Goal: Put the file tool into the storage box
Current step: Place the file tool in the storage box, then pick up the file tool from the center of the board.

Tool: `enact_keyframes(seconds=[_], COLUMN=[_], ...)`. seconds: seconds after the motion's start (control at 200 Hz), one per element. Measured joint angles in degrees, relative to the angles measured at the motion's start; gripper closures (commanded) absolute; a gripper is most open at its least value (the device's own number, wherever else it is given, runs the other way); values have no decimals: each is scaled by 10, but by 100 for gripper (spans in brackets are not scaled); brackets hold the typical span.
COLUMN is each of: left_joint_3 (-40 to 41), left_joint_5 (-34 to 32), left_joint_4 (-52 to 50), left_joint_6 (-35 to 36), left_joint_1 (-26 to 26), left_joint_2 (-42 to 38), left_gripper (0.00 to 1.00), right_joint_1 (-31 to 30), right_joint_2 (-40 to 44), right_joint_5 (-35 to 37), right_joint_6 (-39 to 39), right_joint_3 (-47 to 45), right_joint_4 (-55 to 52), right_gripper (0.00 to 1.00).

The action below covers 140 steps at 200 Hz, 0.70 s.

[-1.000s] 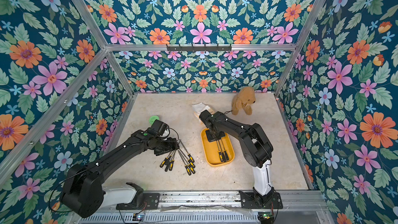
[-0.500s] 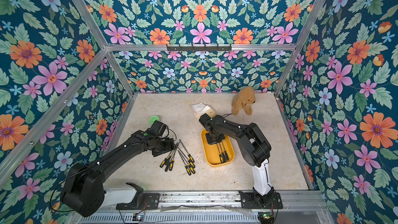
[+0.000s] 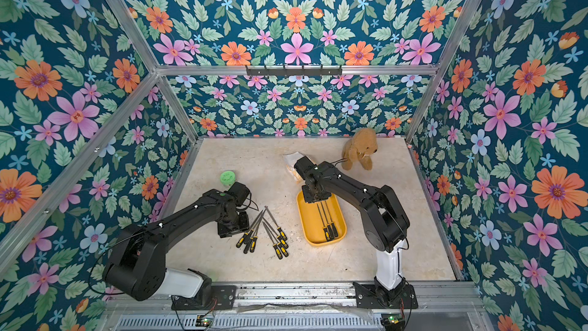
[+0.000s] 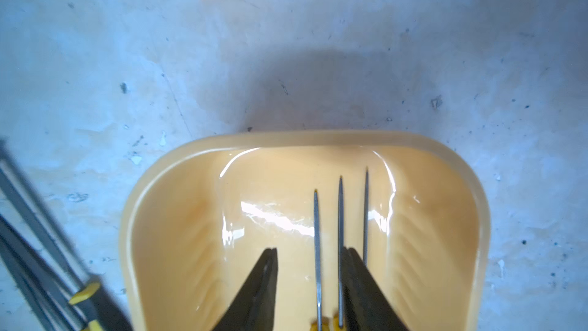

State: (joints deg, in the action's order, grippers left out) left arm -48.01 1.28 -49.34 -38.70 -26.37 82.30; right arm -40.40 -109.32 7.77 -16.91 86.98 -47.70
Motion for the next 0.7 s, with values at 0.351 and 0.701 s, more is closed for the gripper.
enact_keyframes(seconds=[0.351, 0.701], left_joint_3=[28, 26], left_joint_5=[5, -10], left_joint_4=[7, 1], left_joint_6=[3, -10], left_joint_1=[-2, 1], left_joint_2=[7, 9], left_gripper=[51, 42], right_joint_1=[0, -1], right_joint_2=[0, 0], right_joint_5=[-3, -14], right_joint_6=[-2, -12], right_joint_3=[2, 6], right_joint_4=[-6, -5], right_gripper=[62, 62])
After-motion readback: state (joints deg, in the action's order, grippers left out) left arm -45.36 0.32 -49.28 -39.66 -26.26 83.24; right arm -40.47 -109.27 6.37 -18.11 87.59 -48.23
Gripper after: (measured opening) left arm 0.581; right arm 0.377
